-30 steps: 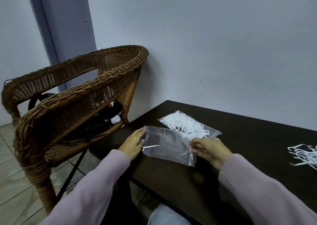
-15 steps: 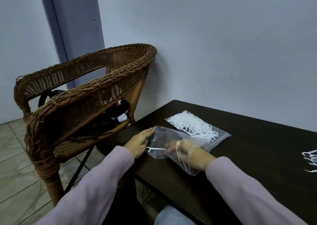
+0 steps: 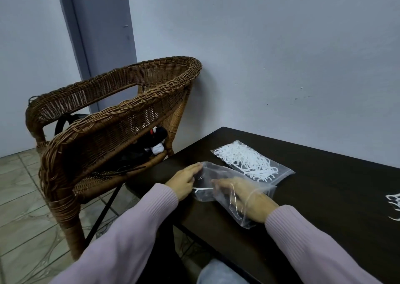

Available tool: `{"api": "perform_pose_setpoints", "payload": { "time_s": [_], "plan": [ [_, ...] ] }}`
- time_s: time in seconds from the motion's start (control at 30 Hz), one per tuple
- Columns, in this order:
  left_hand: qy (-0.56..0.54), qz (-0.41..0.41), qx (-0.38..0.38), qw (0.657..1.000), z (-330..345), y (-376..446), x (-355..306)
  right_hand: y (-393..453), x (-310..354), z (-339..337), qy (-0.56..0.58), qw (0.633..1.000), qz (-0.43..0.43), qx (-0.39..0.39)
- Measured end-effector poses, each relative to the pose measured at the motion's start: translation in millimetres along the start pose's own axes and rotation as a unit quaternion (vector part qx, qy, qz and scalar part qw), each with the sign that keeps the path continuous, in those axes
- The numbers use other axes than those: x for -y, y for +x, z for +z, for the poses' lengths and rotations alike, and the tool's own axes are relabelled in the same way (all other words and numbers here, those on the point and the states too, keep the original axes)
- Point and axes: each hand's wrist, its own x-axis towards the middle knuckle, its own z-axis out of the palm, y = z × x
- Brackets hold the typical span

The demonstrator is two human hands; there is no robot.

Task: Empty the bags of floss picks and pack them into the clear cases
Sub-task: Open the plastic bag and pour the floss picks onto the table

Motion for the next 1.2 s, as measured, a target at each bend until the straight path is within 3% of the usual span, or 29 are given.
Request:
{"api": "perform_pose_setpoints", "payload": {
  "time_s": [0.03,0.07,0.1,0.13,0.2,0.23,0.27,0.37,0.53,0.77,1.0,1.2],
  "plan": [
    [0.002,0.001,0.003,1.000,0,-1,-2,4,2,4,-0.026,0.999,-0.009,0.024],
    [0.006,-0.003,0.010,1.000,0,1,0,2,4,2,0.047,0.998,0.049,0.007],
    [0.013,-0.001,0.014,1.000,-2,-1,-3,0,3,-1,0.005,0.999,0.039,0.008],
    [0.018,-0.006,0.017,1.000,-3,-1,-1,-10,15,-8,0.039,0.998,0.056,0.000],
    [0.030,-0.010,0.025,0.999,-5,0,2,-22,16,-13,0.034,0.999,-0.011,0.003],
    [0.039,-0.009,0.035,0.999,-6,-1,1,-29,12,-16,-0.043,0.998,-0.037,0.009],
    [0.050,-0.011,0.046,0.998,-6,-1,0,-32,10,-16,-0.057,0.998,-0.004,0.022],
    [0.087,-0.023,0.058,0.994,-7,2,2,-38,0,-19,-0.040,0.999,-0.021,-0.027],
    [0.117,-0.053,0.015,0.992,-7,6,3,-63,-6,-46,-0.028,0.996,-0.029,-0.079],
    [0.182,-0.059,-0.060,0.980,8,13,-19,-116,-48,-95,-0.015,0.967,0.084,-0.242],
    [0.226,-0.058,-0.139,0.963,11,17,-65,-153,-82,-113,-0.043,0.921,0.179,-0.344],
    [0.189,0.046,-0.143,0.971,34,22,-152,-187,-91,-126,-0.085,0.887,0.242,-0.385]
  ]
}}
